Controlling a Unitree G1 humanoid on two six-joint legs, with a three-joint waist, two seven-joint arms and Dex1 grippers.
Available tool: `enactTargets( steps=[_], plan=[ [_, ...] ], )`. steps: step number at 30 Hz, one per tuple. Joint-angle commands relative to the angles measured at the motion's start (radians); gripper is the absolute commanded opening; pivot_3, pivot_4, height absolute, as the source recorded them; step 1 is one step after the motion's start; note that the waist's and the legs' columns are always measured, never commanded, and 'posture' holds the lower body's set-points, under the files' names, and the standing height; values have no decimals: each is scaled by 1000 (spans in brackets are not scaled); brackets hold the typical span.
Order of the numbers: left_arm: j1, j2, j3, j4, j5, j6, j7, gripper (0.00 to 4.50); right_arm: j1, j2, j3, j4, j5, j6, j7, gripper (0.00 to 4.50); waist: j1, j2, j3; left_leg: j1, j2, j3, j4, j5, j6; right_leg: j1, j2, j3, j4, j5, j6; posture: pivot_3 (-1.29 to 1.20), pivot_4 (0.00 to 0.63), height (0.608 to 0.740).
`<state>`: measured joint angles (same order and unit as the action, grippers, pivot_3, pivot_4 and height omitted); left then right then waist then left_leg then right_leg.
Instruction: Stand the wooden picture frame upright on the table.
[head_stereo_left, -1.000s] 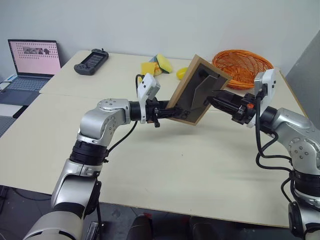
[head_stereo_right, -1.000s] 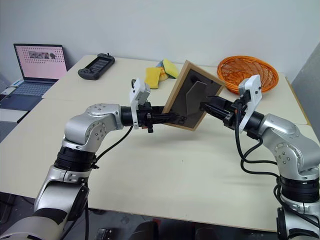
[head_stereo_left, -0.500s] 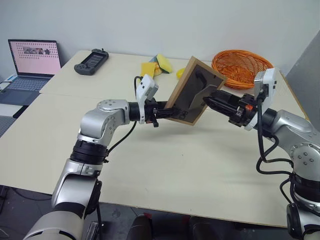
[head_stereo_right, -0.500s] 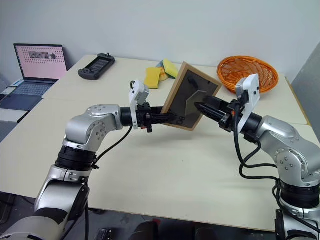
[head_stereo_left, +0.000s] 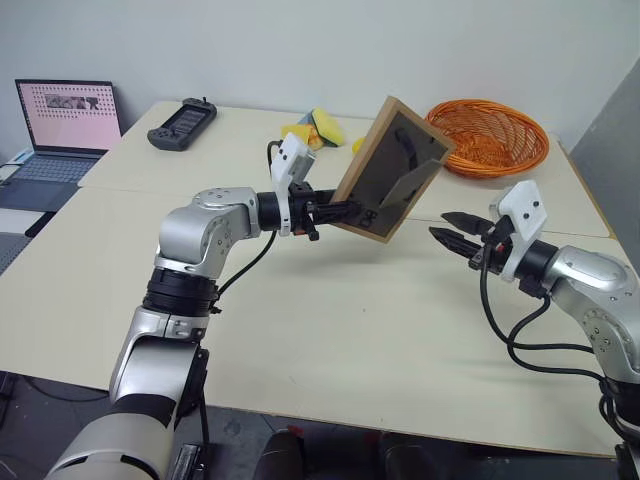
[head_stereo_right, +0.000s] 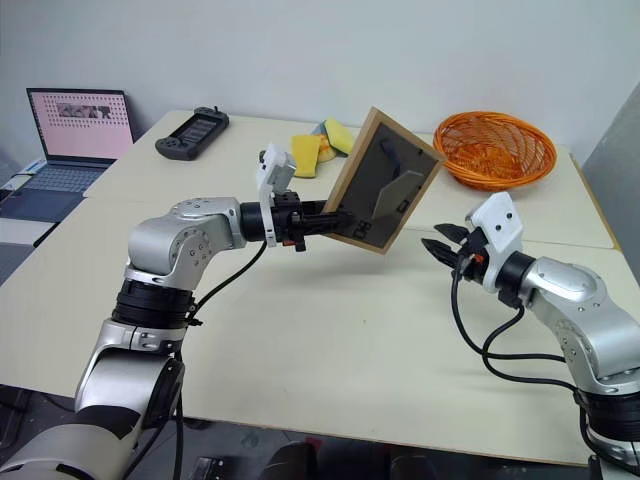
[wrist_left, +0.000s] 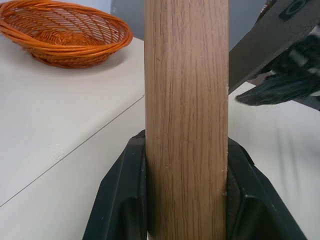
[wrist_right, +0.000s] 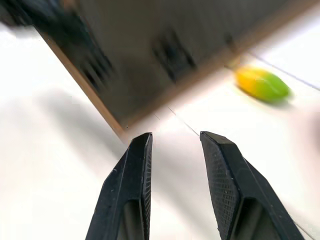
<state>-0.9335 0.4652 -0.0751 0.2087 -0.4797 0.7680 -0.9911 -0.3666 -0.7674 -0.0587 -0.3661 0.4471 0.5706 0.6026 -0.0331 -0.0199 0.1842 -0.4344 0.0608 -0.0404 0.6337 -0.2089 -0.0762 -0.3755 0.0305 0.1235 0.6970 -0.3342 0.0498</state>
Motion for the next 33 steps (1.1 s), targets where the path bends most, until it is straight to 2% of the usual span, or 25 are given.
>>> enactTargets(
  steps=[1, 6, 9, 12, 15, 20, 27, 33],
  plan=[
    [-17, 13, 47, -86, -55, 58, 5, 1304, 10, -43, -10, 68, -111, -140, 41, 1615, 0, 0, 0, 0, 0, 0, 0, 0, 0, 0, 0, 0, 0, 0, 0, 0, 150, 740],
    [2, 11, 92, -153, -142, 241, 56, 1304, 18, -123, 50, 259, -421, -578, 7, 1615, 0, 0, 0, 0, 0, 0, 1, 0, 0, 0, 0, 0, 0, 0, 0, 0, 150, 740],
    [-1, -1, 159, -164, -219, 428, 128, 1304, 8, -153, 63, 344, -550, -803, -43, 1615, -1, 0, 0, 0, 0, 0, 1, 0, 0, 0, 0, 0, 0, 0, 0, 0, 150, 740],
    [-12, -13, 225, -154, -278, 586, 191, 1304, -3, -191, 95, 419, -709, -1020, -117, 2366, -3, 0, 0, 0, 0, 0, 2, 0, 0, 0, 0, 0, 1, 0, 0, 0, 150, 740],
    [-26, -46, 319, -133, -318, 786, 261, 1304, -20, -218, 112, 496, -876, -1253, -257, 3178, -2, 0, 0, 0, 0, 0, 5, 0, 0, 1, 0, 0, 1, 0, 0, 0, 150, 740],
    [39, -62, 316, -225, -429, 846, 325, 1304, -77, -185, 154, 544, -1061, -1380, -392, 4193, -4, 0, 0, 0, 0, 0, 7, 2, -4, 2, -1, 0, 2, 0, 0, 0, 150, 740],
    [34, -53, 304, -118, -625, 846, 486, 1304, -169, -108, 211, 595, -1229, -1475, -571, 4193, -6, 0, 0, 1, 0, 0, 10, 3, -5, 2, -1, 1, 8, 0, 0, 0, 150, 740],
    [41, 0, 283, -51, -791, 846, 609, 1304, -223, -100, 224, 652, -1285, -1477, -656, 4193, -8, 0, 0, 2, -2, 0, 11, 3, -5, 1, -3, 1, 13, 0, 0, 0, 150, 740]
  ],
)
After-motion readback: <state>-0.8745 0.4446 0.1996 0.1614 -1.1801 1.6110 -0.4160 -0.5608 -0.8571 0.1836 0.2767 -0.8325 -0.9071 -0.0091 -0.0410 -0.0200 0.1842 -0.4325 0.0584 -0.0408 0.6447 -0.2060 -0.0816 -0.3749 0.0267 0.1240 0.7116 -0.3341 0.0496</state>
